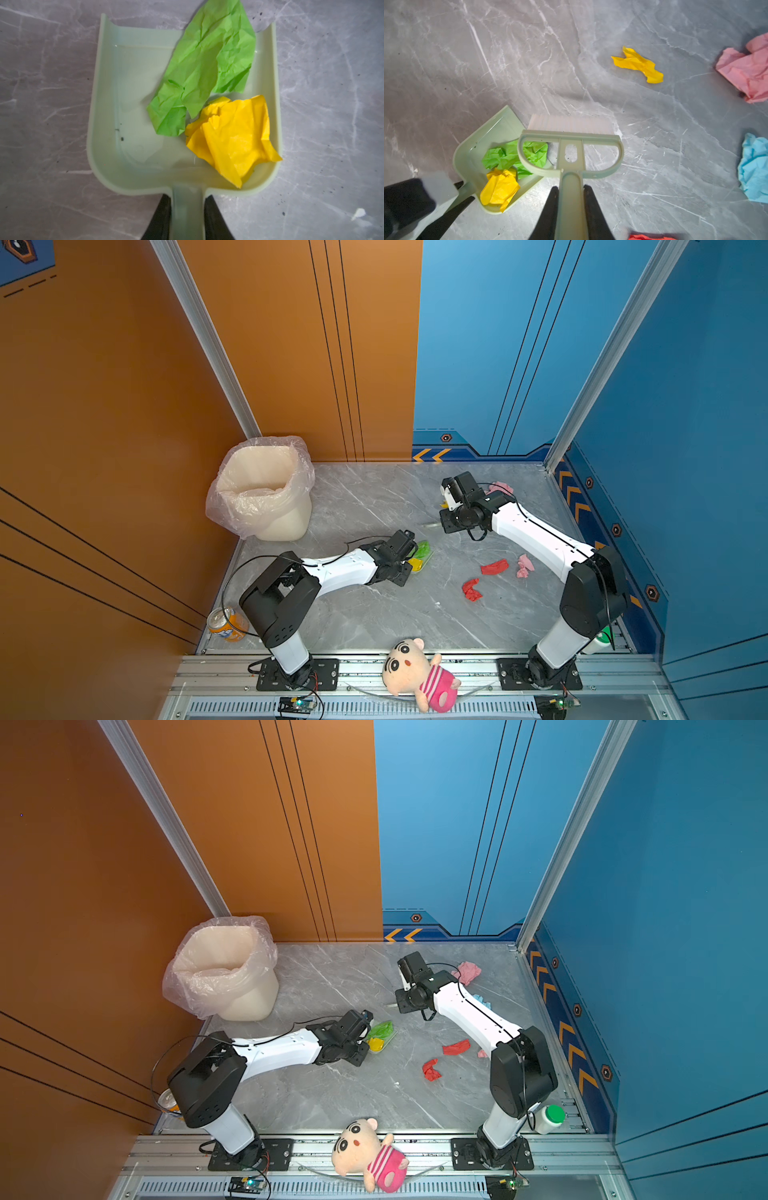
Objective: Sweep away the paper scraps from the table
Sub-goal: 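Sweep the green and yellow scraps with the right gripper's brush into the dustpan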
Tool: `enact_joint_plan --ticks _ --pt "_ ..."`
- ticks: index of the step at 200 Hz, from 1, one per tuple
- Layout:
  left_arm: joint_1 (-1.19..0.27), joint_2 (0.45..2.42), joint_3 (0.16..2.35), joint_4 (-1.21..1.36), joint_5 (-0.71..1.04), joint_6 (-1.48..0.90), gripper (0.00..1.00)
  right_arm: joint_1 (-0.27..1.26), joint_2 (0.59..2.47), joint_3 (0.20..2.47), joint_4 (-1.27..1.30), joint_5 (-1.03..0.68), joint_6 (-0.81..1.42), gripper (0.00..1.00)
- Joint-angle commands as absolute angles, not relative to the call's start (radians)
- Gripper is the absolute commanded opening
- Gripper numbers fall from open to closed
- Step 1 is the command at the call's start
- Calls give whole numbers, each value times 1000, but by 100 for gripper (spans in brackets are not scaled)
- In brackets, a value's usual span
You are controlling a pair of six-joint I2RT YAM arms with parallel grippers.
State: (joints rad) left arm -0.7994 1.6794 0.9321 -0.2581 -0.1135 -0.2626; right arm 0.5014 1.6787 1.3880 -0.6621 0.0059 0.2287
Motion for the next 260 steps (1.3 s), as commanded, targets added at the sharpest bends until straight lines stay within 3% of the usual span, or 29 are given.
enact_joint_plan --ticks 1,118,193,260 --pt "-805 1663 908 -237 -153 -275 15 473 1629 1360 -641 41 287 0" --pt "-805 1677 913 -232 -154 -282 15 538 1733 1381 -760 40 232 0" --pt "-806 1678 910 -232 -161 -284 14 576 1742 1392 -796 -150 184 0" --pt "-831 1652 878 -143 -174 -263 14 541 1675 1390 -725 -22 224 0"
